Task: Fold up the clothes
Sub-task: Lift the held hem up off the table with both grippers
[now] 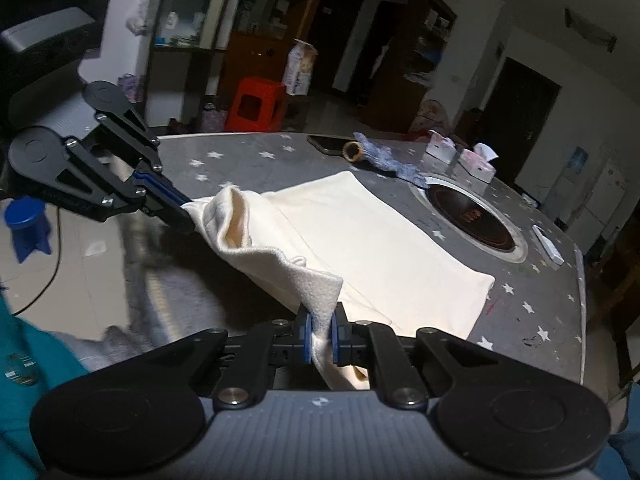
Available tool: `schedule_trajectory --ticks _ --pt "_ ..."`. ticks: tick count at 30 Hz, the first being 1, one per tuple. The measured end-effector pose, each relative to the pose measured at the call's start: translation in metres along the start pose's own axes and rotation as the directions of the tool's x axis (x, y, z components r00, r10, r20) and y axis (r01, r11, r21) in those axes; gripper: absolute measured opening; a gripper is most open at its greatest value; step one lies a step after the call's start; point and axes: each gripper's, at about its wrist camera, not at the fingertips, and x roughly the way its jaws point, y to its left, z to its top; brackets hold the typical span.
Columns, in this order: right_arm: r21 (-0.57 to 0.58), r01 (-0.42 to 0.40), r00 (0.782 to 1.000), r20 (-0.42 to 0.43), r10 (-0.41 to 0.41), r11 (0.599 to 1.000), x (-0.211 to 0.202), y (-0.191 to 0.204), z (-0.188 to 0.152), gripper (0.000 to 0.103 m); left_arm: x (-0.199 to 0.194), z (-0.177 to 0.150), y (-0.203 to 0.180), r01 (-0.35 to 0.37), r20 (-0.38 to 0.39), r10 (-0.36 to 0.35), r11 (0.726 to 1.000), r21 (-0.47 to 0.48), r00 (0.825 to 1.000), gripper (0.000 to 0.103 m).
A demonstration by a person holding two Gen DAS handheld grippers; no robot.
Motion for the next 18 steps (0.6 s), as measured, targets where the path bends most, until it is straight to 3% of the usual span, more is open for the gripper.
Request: schedule_trajectory --ticks 7,18 --pt "-0.004 -0.051 0.998 0.023 0.051 0.999 -0.045 0.011 0.011 0.008 -0.038 0.016 -0.009 -0.02 0.035 0.02 1.0 -0.005 0.999 0.004" --pt "0.067 -0.028 0.999 0.029 0.026 0.997 -0.026 -0.034 0.04 0.008 0.01 0.065 0.032 -0.092 0.06 0.089 0.995 0.046 0.994 0.004"
